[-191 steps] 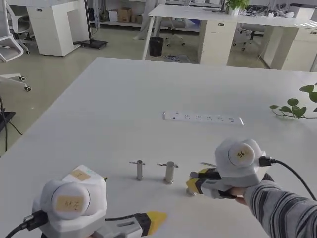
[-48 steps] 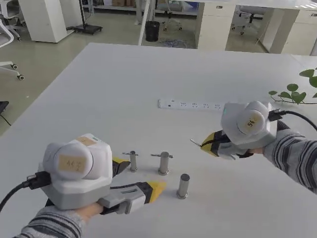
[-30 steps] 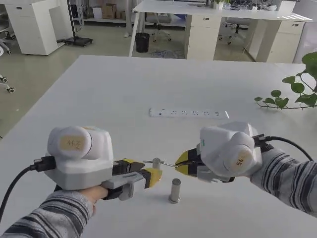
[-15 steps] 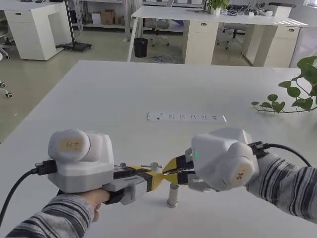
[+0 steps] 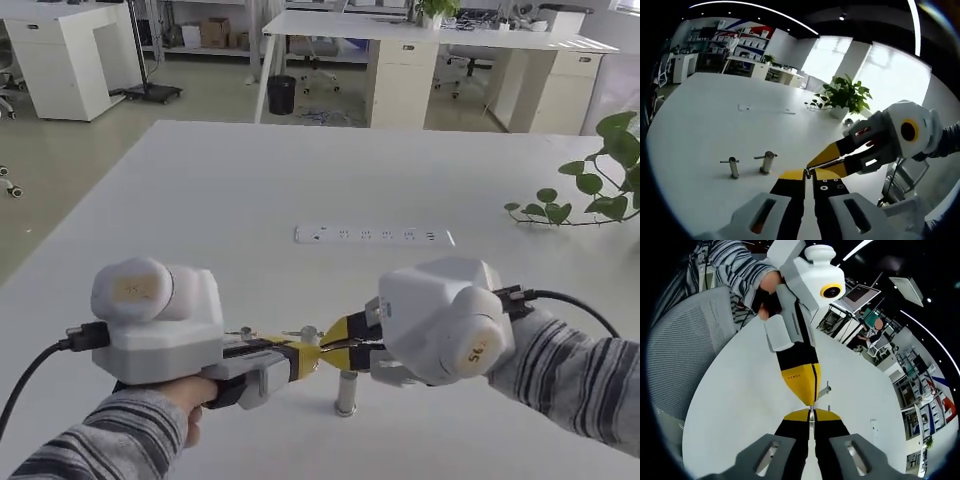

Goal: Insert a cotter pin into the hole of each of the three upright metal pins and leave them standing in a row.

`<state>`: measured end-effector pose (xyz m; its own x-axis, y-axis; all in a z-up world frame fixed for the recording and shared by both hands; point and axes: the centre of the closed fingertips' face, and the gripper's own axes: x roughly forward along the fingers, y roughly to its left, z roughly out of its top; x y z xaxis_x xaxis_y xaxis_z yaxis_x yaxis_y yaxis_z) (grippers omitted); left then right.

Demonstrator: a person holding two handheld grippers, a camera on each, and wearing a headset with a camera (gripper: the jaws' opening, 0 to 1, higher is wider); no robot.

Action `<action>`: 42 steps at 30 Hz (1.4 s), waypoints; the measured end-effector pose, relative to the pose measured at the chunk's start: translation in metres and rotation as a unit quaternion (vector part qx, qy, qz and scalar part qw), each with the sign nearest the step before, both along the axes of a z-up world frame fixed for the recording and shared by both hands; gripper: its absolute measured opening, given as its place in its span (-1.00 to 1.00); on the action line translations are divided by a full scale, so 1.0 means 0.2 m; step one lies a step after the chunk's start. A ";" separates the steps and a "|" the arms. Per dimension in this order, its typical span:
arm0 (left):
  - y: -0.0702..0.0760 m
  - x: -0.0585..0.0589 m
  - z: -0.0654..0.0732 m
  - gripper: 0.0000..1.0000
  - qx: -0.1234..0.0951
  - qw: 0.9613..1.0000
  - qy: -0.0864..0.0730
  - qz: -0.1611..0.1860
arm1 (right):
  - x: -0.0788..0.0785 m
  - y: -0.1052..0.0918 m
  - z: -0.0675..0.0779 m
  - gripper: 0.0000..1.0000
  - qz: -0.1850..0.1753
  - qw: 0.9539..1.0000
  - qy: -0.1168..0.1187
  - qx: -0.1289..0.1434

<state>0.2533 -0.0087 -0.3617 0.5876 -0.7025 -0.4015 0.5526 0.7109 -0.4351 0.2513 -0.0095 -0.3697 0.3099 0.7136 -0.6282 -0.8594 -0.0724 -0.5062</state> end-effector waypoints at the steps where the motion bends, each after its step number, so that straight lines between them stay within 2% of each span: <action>1: 0.00 0.00 0.00 -1.00 0.000 1.000 0.001 0.001 | 0.00 0.00 0.00 -1.00 0.001 1.000 -0.002 -0.001; 7: 0.00 0.00 -0.01 -1.00 -0.011 1.000 0.006 0.003 | 0.00 0.00 0.00 -1.00 -0.002 1.000 0.000 -0.002; 9: 0.00 0.00 0.00 -1.00 0.007 1.000 -0.018 -0.011 | 0.00 0.00 0.00 -1.00 -0.006 1.000 0.003 0.001; 10: 0.00 0.01 0.00 -1.00 0.022 0.999 -0.043 -0.019 | 0.00 0.00 0.00 -1.00 -0.011 1.000 0.003 0.004; 11: 0.00 0.00 0.00 -1.00 0.026 0.998 -0.048 -0.020 | 0.00 0.00 0.00 -1.00 -0.015 1.000 0.005 0.007; 12: -0.01 0.00 0.00 -1.00 0.028 0.998 -0.047 -0.021 | 0.01 -0.01 0.00 -1.00 -0.023 1.000 0.015 0.011; 14: -0.01 -0.01 0.00 -1.00 0.041 0.997 -0.061 -0.032 | 0.01 -0.01 -0.01 -1.00 -0.032 0.999 0.031 0.018; 15: -0.01 0.00 0.00 -1.00 0.042 0.997 -0.061 -0.033 | 0.01 -0.01 -0.01 -1.00 -0.038 0.998 0.041 0.022; 16: -0.01 -0.01 0.00 -1.00 0.043 0.997 -0.060 -0.036 | 0.01 -0.02 -0.02 -1.00 -0.048 0.997 0.054 0.023; 18: -0.01 -0.01 0.00 -1.00 0.049 0.995 -0.070 -0.045 | 0.02 -0.03 -0.03 -1.00 -0.071 0.993 0.081 0.041; 19: -0.01 -0.02 -0.01 -1.00 0.055 0.994 -0.076 -0.055 | 0.01 -0.03 -0.03 -0.99 -0.078 0.990 0.104 0.055; 23: 0.02 -0.03 -0.04 -1.00 0.093 0.988 -0.096 -0.075 | 0.01 -0.05 -0.04 -0.85 -0.104 0.978 0.161 0.088; 26: 0.04 -0.05 -0.10 -1.00 0.127 0.981 -0.106 -0.101 | 0.00 -0.08 -0.07 -0.85 -0.119 0.967 0.206 0.093; 28: 0.05 -0.07 -0.11 -1.00 0.145 0.974 -0.125 -0.121 | -0.02 -0.08 -0.08 -0.85 -0.123 0.958 0.237 0.104; 29: 0.05 -0.08 -0.12 -1.00 0.146 0.973 -0.127 -0.126 | -0.03 -0.08 -0.09 -0.85 -0.123 0.955 0.248 0.107; 30: 0.04 -0.09 -0.12 -1.00 0.149 0.970 -0.135 -0.138 | -0.04 -0.08 -0.09 -0.84 -0.127 0.951 0.261 0.110; 31: 0.04 -0.10 -0.12 -1.00 0.148 0.969 -0.137 -0.142 | -0.04 -0.08 -0.09 -0.85 -0.129 0.948 0.269 0.114; 32: 0.04 -0.12 -0.12 -1.00 0.149 0.967 -0.139 -0.154 | -0.07 -0.08 -0.10 -0.86 -0.119 0.942 0.291 0.117; 33: 0.04 -0.13 -0.12 -1.00 0.152 0.965 -0.143 -0.161 | -0.08 -0.08 -0.10 -0.85 -0.127 0.936 0.304 0.123; 34: 0.04 -0.15 -0.11 -1.00 0.149 0.963 -0.146 -0.169 | -0.08 -0.08 -0.11 -0.82 -0.121 0.936 0.306 0.123; 36: 0.03 -0.17 -0.11 -1.00 0.142 0.961 -0.150 -0.184 | -0.11 -0.08 -0.12 -0.80 -0.116 0.930 0.324 0.127; 37: 0.03 -0.18 -0.11 -1.00 0.139 0.960 -0.150 -0.191 | -0.12 -0.08 -0.12 -0.80 -0.112 0.930 0.326 0.126; 38: 0.03 -0.19 -0.11 -1.00 0.139 0.959 -0.150 -0.194 | -0.14 -0.08 -0.13 -0.81 -0.107 0.927 0.336 0.125; 39: 0.03 -0.20 -0.11 -1.00 0.140 0.957 -0.152 -0.203 | -0.15 -0.08 -0.14 -0.81 -0.109 0.923 0.346 0.126; 40: 0.03 -0.22 -0.11 -1.00 0.141 0.955 -0.154 -0.210 | -0.16 -0.08 -0.14 -0.80 -0.108 0.923 0.347 0.127; 42: 0.02 -0.23 -0.11 -1.00 0.138 0.954 -0.154 -0.218 | -0.20 -0.07 -0.14 -0.80 -0.098 0.916 0.367 0.129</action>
<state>0.2065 -0.0043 -0.3830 0.3831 -0.7994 -0.4627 0.8934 0.4480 -0.0343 0.2123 -0.0235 -0.3972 0.0108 0.8436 -0.5368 -0.9589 0.1609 0.2337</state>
